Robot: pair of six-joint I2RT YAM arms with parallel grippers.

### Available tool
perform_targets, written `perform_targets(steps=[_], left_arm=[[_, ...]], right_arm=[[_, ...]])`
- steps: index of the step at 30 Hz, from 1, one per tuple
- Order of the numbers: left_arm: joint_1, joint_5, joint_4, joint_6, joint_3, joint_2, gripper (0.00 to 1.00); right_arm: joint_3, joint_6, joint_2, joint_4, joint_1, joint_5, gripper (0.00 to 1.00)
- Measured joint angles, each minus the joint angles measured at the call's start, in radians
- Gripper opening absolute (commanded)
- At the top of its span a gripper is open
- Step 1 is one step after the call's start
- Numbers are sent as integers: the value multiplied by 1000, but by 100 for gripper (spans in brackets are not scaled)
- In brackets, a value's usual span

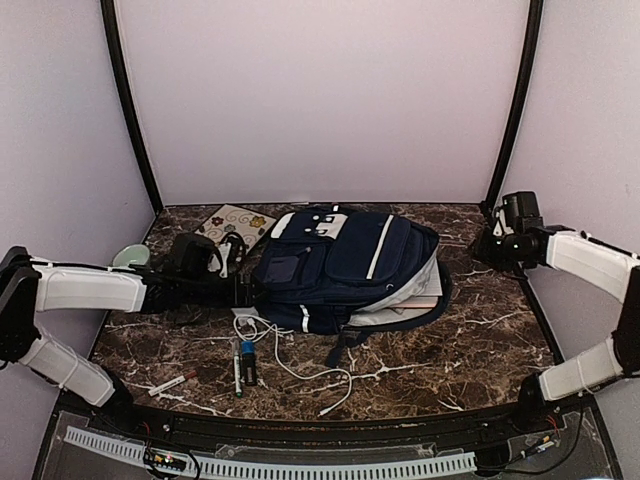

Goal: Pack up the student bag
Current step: Rotate the student bag at the center of the board, then pick up the largest pocket of the bag from the student bag.

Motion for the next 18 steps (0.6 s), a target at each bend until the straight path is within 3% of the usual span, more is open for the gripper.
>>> perform_targets(steps=[5, 7, 9, 10, 13, 15, 18], left_arm=[[-1, -42, -27, 13, -14, -73, 79], [0, -42, -19, 8, -37, -71, 68], [2, -35, -3, 4, -64, -51, 49], [5, -27, 4, -5, -79, -35, 45], [14, -2, 37, -10, -119, 5, 46], [19, 13, 72, -11, -124, 21, 50], [21, 49, 132, -17, -118, 57, 53]], right_arm=[[-175, 95, -332, -39, 162, 108, 25], [-253, 165, -447, -18, 294, 137, 23], [-320, 234, -510, 0, 453, 172, 22], [-349, 275, -525, 12, 553, 189, 22], [-388, 374, -483, 53, 839, 273, 24], [-353, 411, -359, 79, 985, 331, 26], [-181, 415, -88, 84, 1103, 390, 26]])
